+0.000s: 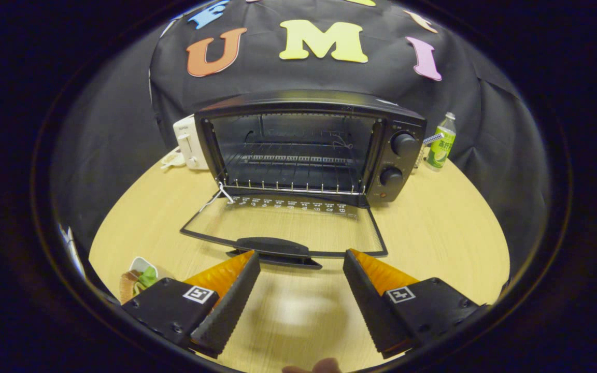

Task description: Open the toaster oven, put the food inside, and close the toaster oven door.

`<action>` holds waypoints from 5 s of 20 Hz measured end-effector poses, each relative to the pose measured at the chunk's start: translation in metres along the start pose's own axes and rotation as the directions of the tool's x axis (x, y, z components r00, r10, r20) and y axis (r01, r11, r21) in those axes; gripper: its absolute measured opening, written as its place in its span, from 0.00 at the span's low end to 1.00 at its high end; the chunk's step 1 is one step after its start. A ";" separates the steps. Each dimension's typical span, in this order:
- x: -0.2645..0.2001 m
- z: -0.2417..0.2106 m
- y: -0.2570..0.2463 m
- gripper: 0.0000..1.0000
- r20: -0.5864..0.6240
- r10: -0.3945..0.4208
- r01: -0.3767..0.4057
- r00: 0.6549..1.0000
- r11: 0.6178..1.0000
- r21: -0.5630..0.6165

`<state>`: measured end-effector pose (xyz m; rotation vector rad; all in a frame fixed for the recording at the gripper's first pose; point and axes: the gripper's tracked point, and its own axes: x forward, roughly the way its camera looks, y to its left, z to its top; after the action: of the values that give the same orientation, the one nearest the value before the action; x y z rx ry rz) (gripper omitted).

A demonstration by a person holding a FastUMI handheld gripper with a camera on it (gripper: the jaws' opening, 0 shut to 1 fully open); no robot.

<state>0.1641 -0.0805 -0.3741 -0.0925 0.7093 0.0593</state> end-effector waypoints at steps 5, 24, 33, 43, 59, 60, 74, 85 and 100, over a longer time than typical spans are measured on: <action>-0.070 0.032 -0.007 1.00 0.035 0.108 -0.109 0.994 0.994 0.026; -0.151 -0.007 0.095 0.98 -0.260 0.571 -0.429 0.779 0.787 0.443; -0.106 -0.059 0.161 0.92 -0.409 0.663 -0.415 0.627 0.728 0.545; -0.084 -0.081 0.184 0.46 -0.485 0.671 -0.403 0.561 0.733 0.549; -0.167 0.030 0.136 0.30 -0.211 0.743 -0.476 0.635 0.592 0.650; -0.165 0.039 0.126 0.30 -0.183 0.732 -0.479 0.657 0.592 0.648; -0.024 0.118 0.028 0.30 0.194 0.472 -0.384 0.860 0.348 0.855; 0.094 0.140 -0.005 0.29 0.373 0.268 -0.425 0.888 0.171 0.889; 0.132 0.138 0.010 0.72 0.301 0.188 -0.342 0.935 0.251 0.905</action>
<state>0.3520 -0.0533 -0.3569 1.2421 0.5112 -0.0454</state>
